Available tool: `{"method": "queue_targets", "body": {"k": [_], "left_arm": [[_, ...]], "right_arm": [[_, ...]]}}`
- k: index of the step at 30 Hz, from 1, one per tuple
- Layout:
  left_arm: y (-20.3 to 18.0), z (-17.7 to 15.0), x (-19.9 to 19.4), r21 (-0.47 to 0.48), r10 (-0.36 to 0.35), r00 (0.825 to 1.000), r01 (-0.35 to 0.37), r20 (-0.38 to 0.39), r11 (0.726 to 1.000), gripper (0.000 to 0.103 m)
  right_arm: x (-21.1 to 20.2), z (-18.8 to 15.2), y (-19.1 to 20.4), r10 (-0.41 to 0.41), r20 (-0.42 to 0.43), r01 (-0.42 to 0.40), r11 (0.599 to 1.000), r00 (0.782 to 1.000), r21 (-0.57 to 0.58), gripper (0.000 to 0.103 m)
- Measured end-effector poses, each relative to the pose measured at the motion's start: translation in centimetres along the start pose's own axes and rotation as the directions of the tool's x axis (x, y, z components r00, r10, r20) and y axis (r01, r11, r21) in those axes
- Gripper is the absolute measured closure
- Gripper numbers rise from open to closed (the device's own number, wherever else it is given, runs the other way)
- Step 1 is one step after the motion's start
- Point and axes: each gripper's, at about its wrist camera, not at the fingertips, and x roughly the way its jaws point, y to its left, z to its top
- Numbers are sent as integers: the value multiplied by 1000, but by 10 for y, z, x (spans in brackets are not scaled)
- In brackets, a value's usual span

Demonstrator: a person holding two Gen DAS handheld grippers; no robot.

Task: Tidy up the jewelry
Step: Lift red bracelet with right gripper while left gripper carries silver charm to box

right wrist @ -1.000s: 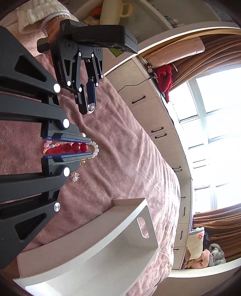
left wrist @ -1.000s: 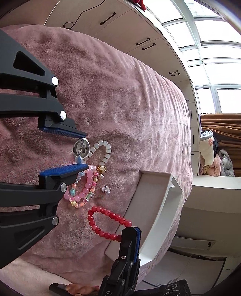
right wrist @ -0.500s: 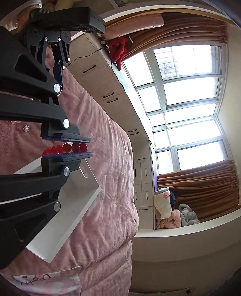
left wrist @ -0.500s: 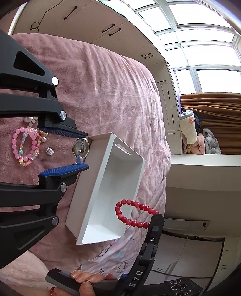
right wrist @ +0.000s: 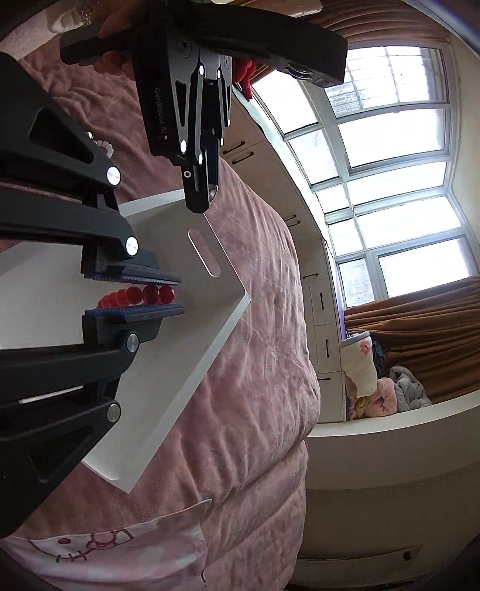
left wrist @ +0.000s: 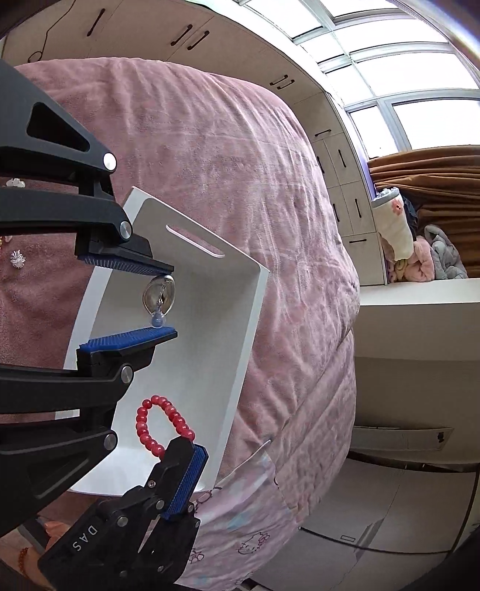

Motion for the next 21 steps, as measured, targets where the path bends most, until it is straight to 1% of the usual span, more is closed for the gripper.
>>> {"method": "queue_targets", "body": {"k": [5, 7, 10, 15, 17, 18, 20, 21], "left_arm": [[-5, 11, 50, -44, -24, 996, 20, -85, 999, 69], [-8, 13, 66, -49, -19, 994, 14, -110, 999, 69], [-12, 17, 86, -53, -15, 990, 8, -140, 999, 69], [-11, 19, 108, -61, -6, 983, -5, -181, 998, 69], [-9, 18, 112, -73, 15, 982, -29, -189, 997, 56], [-8, 18, 112, -79, 34, 983, -49, -181, 996, 45], [-5, 18, 107, -81, 49, 986, -63, -160, 995, 42], [-3, 18, 105, -79, 57, 987, -70, -153, 994, 38]], "right_arm": [[10, -2, -4, -9, -11, 9, 1000, 1000, -14, 93], [13, -4, -5, -13, -19, 13, 1000, 1000, -13, 93], [19, -6, -7, -35, -37, 34, 999, 999, -22, 92], [25, -8, -13, -51, -51, 51, 999, 997, -6, 92], [26, -9, -10, -67, -52, 66, 998, 996, -19, 91], [25, -9, -9, -77, -50, 76, 997, 996, -26, 91], [24, -9, -6, -92, -43, 90, 995, 995, -41, 91], [23, -9, -6, -95, -41, 93, 995, 995, -47, 91]]}}
